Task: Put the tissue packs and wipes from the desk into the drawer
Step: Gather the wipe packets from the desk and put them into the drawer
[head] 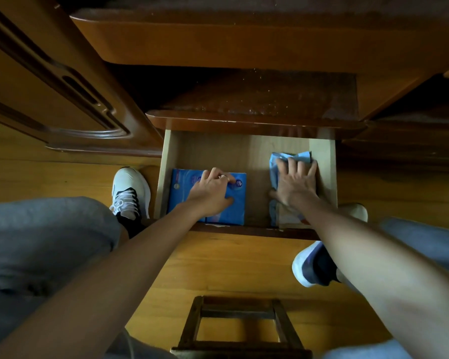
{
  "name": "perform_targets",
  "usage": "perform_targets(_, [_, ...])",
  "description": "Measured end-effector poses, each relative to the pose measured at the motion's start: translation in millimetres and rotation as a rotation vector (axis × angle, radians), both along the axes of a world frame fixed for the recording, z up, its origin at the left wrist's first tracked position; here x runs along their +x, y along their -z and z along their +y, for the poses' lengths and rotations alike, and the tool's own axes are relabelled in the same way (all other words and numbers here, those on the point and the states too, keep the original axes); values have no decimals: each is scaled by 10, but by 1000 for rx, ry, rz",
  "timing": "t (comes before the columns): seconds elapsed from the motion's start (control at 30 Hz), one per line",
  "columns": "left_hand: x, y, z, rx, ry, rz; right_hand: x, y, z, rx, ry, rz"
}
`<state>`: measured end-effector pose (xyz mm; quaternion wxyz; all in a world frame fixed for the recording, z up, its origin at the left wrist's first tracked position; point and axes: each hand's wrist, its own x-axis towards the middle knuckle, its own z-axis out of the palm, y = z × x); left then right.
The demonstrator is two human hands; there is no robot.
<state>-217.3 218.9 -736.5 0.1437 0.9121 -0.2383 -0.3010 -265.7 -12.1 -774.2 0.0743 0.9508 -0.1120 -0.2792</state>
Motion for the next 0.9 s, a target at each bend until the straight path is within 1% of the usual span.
perform_targets(0.1, [-1,13,3,2,5,-7,91,7,10,51,26,16])
perform_targets(0.2, [-10,16,-3,10,4,-14,301,38,-27,167,40,-46])
perform_targets(0.23, [-15,17,-6,13,3,-16,363,38,-51,195,69,-27])
perform_targets(0.3, [-27,9,-8,13,-5,-10,397,21,-101,169,128,6])
perform_targets(0.33, [-23,2,-6,13,-8,-9,369,9,-130,133,140,-38])
perform_targets(0.4, [-2,-4,-9,8,-12,-7,237,-20,-198,90,89,-209])
perform_targets(0.47, [14,-8,-21,-9,-28,0,116,-25,-269,115,29,-340])
perform_targets(0.5, [14,-9,-28,-19,-37,5,95,-35,-293,133,18,-332])
perform_targets(0.6, [6,-7,-24,-19,-49,28,160,-80,-322,173,41,-158])
perform_targets(0.63, [3,-17,-15,-7,-45,32,186,-84,-327,188,57,-128])
perform_targets(0.73, [-16,-56,-1,21,3,14,228,-60,-340,186,78,-100])
perform_targets(0.8, [-31,-72,1,70,109,-93,311,-58,-333,146,70,-83])
perform_targets(0.87, [-19,-69,1,147,258,-223,421,-65,-306,165,73,-11])
perform_targets(0.9, [-1,-64,7,185,302,-256,457,-64,-284,186,98,41])
